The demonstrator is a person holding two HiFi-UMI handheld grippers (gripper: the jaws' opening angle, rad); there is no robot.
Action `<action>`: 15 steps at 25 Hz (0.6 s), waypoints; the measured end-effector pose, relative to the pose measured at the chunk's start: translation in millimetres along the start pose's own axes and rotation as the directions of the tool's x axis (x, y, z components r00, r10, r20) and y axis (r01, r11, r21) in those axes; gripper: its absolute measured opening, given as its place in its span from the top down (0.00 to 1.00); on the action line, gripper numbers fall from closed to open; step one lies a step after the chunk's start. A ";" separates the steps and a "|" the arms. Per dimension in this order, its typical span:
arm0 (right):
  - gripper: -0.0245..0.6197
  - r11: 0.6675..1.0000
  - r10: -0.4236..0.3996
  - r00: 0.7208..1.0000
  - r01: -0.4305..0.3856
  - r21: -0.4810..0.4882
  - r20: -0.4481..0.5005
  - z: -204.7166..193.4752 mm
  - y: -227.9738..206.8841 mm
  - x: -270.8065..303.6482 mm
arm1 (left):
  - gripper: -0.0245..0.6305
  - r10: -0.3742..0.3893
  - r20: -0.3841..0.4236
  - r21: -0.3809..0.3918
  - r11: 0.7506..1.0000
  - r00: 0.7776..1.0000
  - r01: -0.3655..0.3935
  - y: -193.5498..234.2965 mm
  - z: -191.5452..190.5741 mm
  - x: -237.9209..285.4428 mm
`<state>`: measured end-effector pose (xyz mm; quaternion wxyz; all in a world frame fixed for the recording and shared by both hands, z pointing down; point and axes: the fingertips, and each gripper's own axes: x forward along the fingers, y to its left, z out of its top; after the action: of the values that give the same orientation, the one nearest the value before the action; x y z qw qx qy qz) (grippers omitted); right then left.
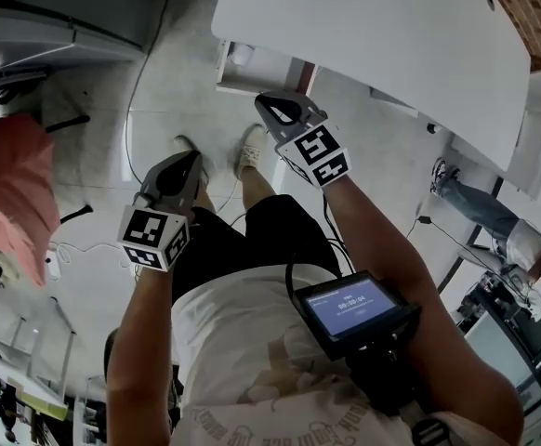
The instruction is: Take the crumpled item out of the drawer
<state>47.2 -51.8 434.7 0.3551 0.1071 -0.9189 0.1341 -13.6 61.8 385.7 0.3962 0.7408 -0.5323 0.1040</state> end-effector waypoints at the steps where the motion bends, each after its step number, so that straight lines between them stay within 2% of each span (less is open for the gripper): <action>1: 0.95 1.000 0.000 1.000 0.000 -0.004 -0.006 -2.6 -1.6 3.4 | 0.96 -0.001 0.000 -0.001 1.000 1.000 0.001 1.4 -2.8 3.0; 10: 0.95 0.999 0.018 0.997 -0.021 -0.044 -0.069 -27.2 -4.6 43.0 | 0.96 0.049 0.030 -0.090 0.995 0.998 -0.046 30.8 -32.3 17.5; 15: 0.95 0.995 0.022 0.992 -0.034 -0.093 -0.126 -45.5 -7.8 64.0 | 0.96 0.054 0.044 -0.120 0.992 0.998 -0.048 43.8 -49.1 29.1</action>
<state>31.4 -50.9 512.0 0.4145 0.0684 -0.9018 0.1016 -26.6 70.3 455.9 0.4243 0.7043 -0.5655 0.0646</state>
